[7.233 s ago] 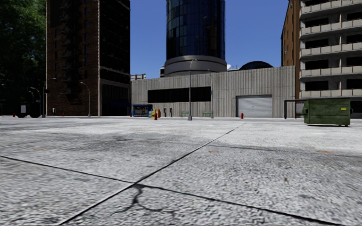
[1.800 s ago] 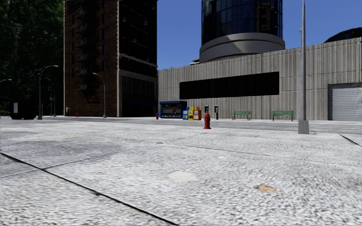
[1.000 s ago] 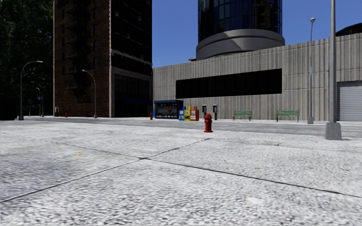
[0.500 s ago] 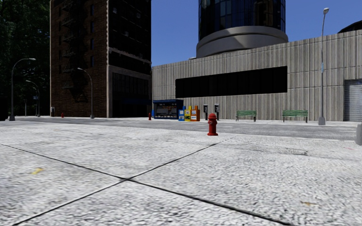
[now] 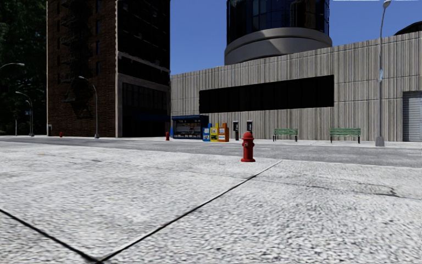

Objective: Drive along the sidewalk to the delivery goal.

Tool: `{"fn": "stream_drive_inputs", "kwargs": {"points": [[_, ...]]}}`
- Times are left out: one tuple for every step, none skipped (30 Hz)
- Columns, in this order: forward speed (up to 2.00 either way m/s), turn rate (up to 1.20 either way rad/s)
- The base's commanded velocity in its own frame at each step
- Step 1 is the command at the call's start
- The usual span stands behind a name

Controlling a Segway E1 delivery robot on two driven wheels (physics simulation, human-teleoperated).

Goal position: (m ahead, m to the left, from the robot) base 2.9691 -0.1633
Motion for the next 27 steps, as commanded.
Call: {"fn": "stream_drive_inputs", "kwargs": {"points": [[1.52, -0.23], [1.52, -0.23], [1.52, -0.23], [1.54, -0.13], [1.54, -0.13], [1.57, 0.0], [1.65, 0.0], [1.71, 0.0], [1.71, 0.0], [1.73, 0.0], [1.73, 0.0], [1.73, 0.0], [1.73, 0.0], [1.73, -0.18], [1.73, -0.23], [1.7, -0.26], [1.7, -0.26], [1.63, -0.32], [1.56, -0.41], [1.53, -0.43], [1.53, -0.43], [1.52, -0.43], [1.52, -0.43], [1.52, -0.44], [1.52, -0.44], [1.52, -0.44], [1.52, -0.4]]}}
